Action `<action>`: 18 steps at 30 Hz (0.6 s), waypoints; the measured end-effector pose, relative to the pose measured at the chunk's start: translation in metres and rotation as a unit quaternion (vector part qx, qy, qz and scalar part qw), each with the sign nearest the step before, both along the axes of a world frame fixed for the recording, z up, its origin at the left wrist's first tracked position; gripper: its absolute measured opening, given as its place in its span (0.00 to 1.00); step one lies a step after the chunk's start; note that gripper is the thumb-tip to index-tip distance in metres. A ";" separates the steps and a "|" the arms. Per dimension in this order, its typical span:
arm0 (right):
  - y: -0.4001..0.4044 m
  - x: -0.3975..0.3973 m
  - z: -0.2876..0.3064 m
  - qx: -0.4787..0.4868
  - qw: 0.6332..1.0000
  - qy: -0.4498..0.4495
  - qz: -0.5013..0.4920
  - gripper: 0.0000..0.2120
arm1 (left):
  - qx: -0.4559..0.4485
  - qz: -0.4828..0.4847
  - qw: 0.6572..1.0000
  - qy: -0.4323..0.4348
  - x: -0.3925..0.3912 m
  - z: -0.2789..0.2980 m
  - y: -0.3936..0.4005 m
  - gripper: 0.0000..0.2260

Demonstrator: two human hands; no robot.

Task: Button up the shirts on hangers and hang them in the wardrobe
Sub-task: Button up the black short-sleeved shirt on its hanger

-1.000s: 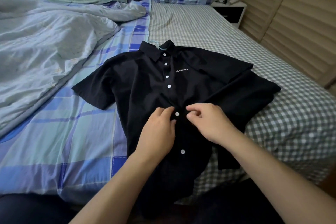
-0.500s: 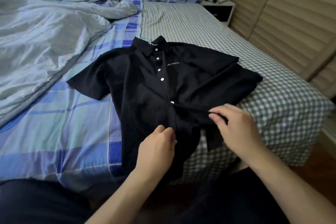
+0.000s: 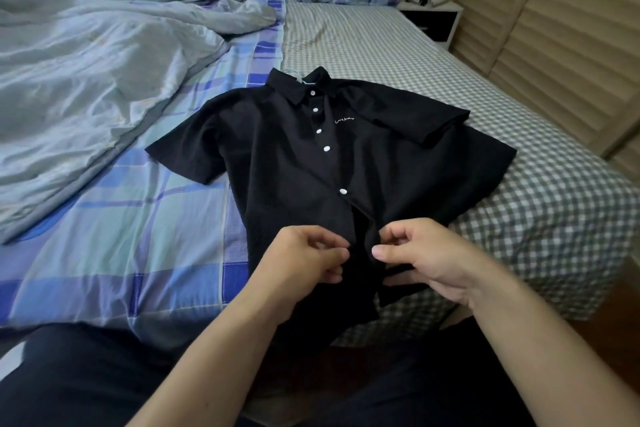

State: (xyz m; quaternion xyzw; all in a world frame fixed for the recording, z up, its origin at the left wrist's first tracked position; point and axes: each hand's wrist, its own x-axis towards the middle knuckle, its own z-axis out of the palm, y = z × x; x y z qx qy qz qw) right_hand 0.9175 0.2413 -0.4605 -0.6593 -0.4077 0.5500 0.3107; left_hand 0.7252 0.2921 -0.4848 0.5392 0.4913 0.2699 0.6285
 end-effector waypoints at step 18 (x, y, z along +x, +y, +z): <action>-0.019 0.011 -0.011 0.001 0.982 0.165 -0.095 0.13 | -0.008 0.013 0.997 -0.076 0.017 -0.002 -0.014 0.02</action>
